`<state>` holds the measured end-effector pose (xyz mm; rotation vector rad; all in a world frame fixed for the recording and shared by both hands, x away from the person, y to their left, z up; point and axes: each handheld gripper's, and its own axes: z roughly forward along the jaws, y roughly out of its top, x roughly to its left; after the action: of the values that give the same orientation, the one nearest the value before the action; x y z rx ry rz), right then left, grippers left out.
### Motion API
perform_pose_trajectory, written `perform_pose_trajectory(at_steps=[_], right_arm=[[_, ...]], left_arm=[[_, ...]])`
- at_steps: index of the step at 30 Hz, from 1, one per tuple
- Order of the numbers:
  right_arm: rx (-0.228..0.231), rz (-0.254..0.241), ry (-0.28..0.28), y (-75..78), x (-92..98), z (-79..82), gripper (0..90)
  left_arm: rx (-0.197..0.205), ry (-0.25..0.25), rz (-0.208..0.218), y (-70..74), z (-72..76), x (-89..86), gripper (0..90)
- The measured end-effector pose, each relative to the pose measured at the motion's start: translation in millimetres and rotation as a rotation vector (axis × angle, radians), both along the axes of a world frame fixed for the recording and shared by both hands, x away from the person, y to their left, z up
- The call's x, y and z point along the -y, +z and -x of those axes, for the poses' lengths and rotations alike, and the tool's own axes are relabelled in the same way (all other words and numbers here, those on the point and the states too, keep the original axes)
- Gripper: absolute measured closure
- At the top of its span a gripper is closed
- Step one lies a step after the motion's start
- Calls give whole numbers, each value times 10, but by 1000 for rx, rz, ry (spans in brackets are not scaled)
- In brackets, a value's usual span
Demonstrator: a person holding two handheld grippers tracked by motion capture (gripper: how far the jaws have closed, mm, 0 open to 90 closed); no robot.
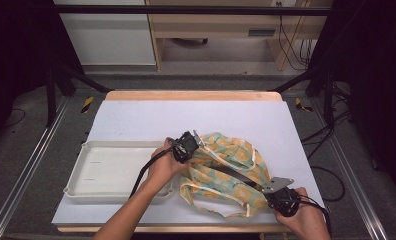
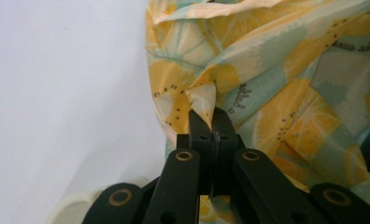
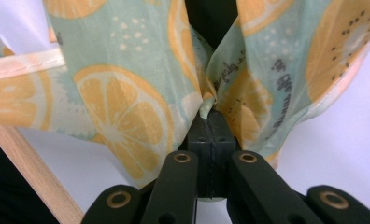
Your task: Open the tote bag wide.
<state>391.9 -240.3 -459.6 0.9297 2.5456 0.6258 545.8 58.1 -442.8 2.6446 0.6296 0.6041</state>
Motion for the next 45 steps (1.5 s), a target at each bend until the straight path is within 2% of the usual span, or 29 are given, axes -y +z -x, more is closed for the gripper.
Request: perform_pose_trajectory(at_steps=[4, 10, 15, 17, 19, 22, 29, 33, 36, 43, 44, 45], right_arm=[[-7, 0, 8, 11, 10, 12, 900], [-8, -2, 4, 17, 14, 37, 900], [-3, -15, -8, 19, 17, 37, 900], [38, -47, -5, 57, 24, 43, 881], [66, -63, -20, 104, 37, 47, 803], [98, -79, -9, 193, 41, 67, 730], [153, -104, -1, 486, 44, 120, 663], [174, -117, 11, 632, 41, 116, 663], [183, -125, 18, 722, 17, 98, 676], [184, -122, 82, 787, -135, -7, 832], [183, -121, 90, 782, -156, -24, 850], [184, -115, 96, 778, -188, -52, 856]], left_arm=[[8, 8, 9, 11, -38, 9, 900], [-11, 12, 16, -11, -60, 17, 900], [-25, 15, 45, 34, -36, -8, 892], [-12, 8, 64, 84, 12, -31, 868], [-6, -2, 86, 146, 59, -56, 822], [14, -15, 135, 265, 150, -104, 775], [41, -70, 235, 636, 442, -170, 725], [59, -111, 245, 791, 597, -134, 703], [85, -130, 229, 857, 683, -83, 689], [96, -168, 250, 958, 871, -1, 687], [105, -176, 244, 980, 911, 11, 694], [133, -175, 230, 998, 944, 24, 702]])
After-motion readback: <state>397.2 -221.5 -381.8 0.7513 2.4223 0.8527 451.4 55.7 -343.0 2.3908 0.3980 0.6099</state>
